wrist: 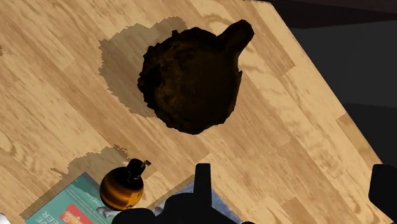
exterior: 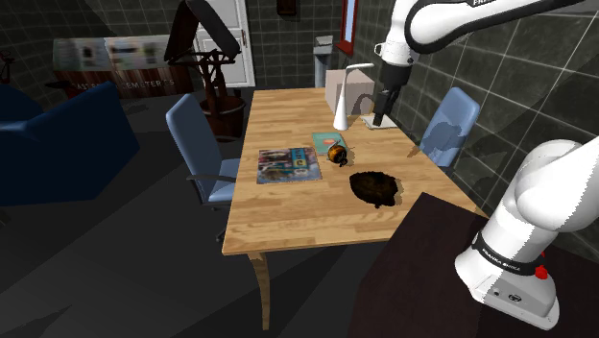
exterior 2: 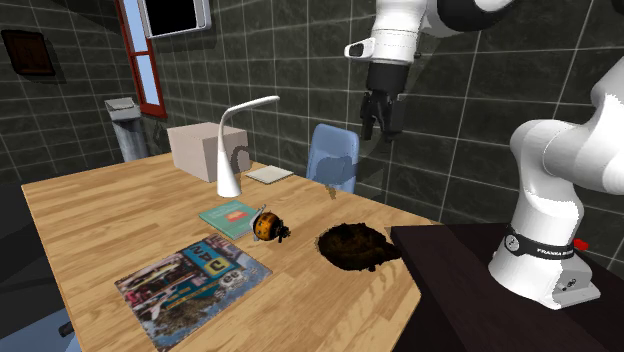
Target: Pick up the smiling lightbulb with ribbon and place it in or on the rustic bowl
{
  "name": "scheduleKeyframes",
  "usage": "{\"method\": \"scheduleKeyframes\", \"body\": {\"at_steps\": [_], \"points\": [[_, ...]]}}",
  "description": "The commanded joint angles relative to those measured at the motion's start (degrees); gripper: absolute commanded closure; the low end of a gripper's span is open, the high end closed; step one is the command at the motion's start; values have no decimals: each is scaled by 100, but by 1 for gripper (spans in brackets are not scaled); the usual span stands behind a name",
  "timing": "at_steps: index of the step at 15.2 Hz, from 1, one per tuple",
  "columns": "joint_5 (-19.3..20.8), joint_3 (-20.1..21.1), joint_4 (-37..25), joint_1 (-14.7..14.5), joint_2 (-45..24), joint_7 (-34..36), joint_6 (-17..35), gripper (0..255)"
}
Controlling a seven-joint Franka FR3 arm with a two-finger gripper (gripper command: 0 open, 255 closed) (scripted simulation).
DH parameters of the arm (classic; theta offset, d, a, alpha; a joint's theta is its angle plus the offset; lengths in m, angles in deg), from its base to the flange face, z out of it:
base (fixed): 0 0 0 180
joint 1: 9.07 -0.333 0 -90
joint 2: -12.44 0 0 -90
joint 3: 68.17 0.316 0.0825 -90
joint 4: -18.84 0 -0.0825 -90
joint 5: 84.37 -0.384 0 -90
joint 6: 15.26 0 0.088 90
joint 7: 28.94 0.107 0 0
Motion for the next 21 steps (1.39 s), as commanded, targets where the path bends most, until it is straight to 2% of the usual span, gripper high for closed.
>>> {"method": "scheduleKeyframes", "body": {"at_steps": [1,6,11,17,21], "points": [[7,-129,39,36,-294,-118,352,0],[-78,-468,-59,85,-1260,-472,1221,0],[-375,-778,-361,91,-2338,-933,1974,0],[-1076,-990,-986,163,-3718,-1671,2635,0],[-1630,-950,-1559,352,-4648,-2186,2900,0]]}}
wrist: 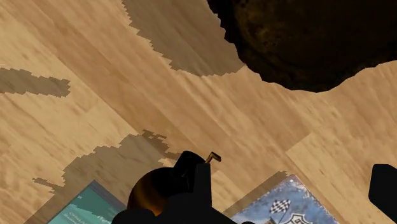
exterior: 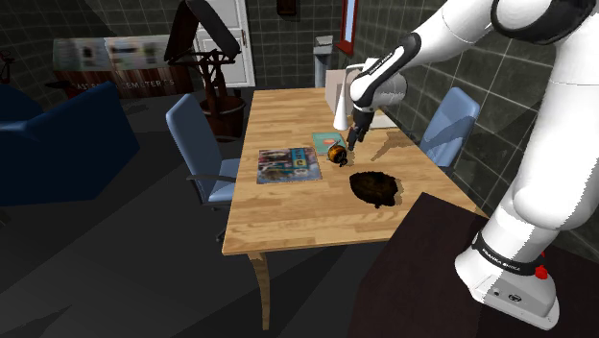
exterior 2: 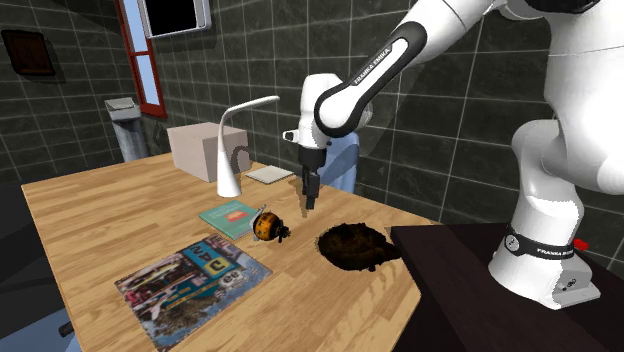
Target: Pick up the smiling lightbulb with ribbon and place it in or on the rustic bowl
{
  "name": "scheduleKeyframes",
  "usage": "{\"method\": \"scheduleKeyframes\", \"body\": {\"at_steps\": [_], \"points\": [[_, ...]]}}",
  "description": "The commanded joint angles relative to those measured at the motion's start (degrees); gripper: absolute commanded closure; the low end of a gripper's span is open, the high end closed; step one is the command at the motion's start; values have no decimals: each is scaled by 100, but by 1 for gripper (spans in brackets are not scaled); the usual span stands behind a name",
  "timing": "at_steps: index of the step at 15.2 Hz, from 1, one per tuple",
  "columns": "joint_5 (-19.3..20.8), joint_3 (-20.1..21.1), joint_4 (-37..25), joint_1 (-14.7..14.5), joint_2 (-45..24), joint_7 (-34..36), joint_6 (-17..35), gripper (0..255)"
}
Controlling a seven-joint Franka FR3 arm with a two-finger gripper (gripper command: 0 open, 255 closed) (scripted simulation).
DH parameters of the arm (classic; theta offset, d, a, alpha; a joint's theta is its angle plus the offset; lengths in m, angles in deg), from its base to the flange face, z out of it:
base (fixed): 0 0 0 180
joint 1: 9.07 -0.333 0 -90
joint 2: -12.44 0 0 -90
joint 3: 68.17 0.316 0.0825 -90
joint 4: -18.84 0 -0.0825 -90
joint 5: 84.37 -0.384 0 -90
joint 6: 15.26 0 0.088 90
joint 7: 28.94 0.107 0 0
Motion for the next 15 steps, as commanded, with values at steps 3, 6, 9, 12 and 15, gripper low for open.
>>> {"method": "scheduleKeyframes", "body": {"at_steps": [3,6,9,12,15], "points": [[-515,133,-602,257,-935,-458,244,0],[-786,265,-1170,491,-1613,-704,301,0],[-889,342,-1420,596,-1935,-792,357,0],[-964,406,-1476,630,-2134,-843,499,0],[-1049,484,-1558,670,-2377,-899,661,0]]}}
